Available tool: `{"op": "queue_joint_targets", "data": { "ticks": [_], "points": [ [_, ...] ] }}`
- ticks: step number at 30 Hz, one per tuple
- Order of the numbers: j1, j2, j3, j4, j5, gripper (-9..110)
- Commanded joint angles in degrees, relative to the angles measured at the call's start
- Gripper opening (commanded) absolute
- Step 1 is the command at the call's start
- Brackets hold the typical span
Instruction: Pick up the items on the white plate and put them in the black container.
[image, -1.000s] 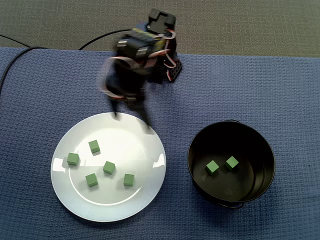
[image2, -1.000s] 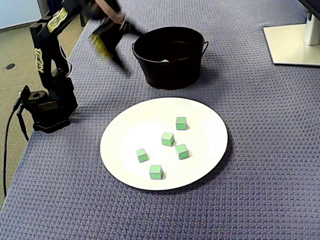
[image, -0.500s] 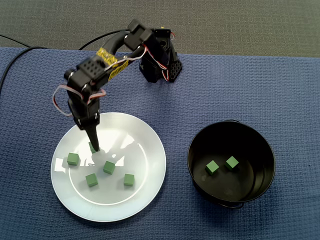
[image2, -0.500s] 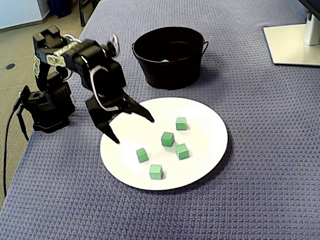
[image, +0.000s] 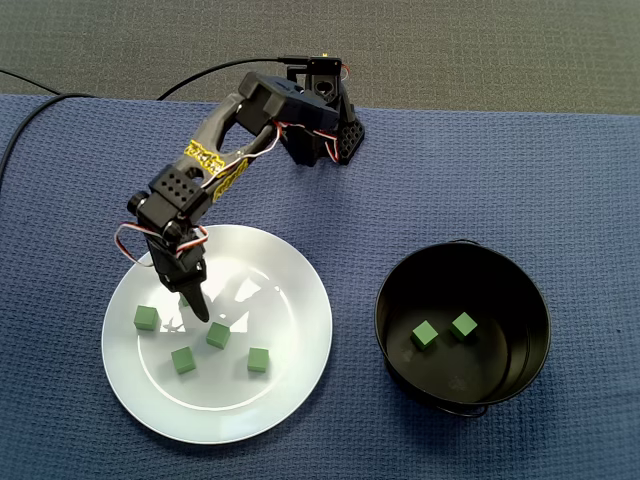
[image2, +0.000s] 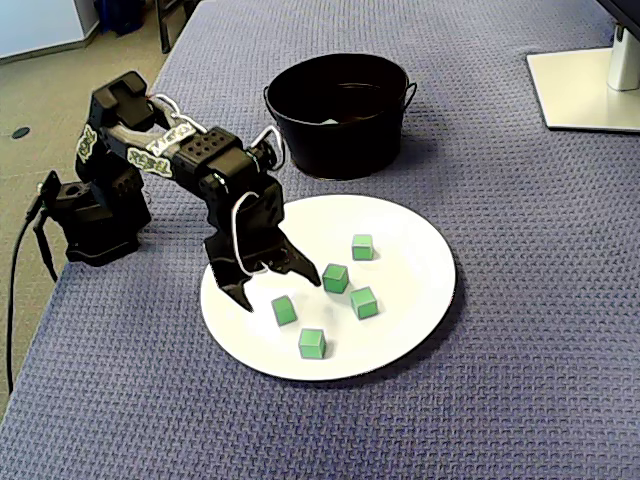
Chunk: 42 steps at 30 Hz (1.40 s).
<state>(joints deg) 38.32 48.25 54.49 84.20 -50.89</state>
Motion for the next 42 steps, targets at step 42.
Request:
{"op": "queue_joint_targets", "data": {
  "ticks": [42],
  "points": [
    [2.5,42.5,-3.8,5.2,4.4,0]
  ]
}}
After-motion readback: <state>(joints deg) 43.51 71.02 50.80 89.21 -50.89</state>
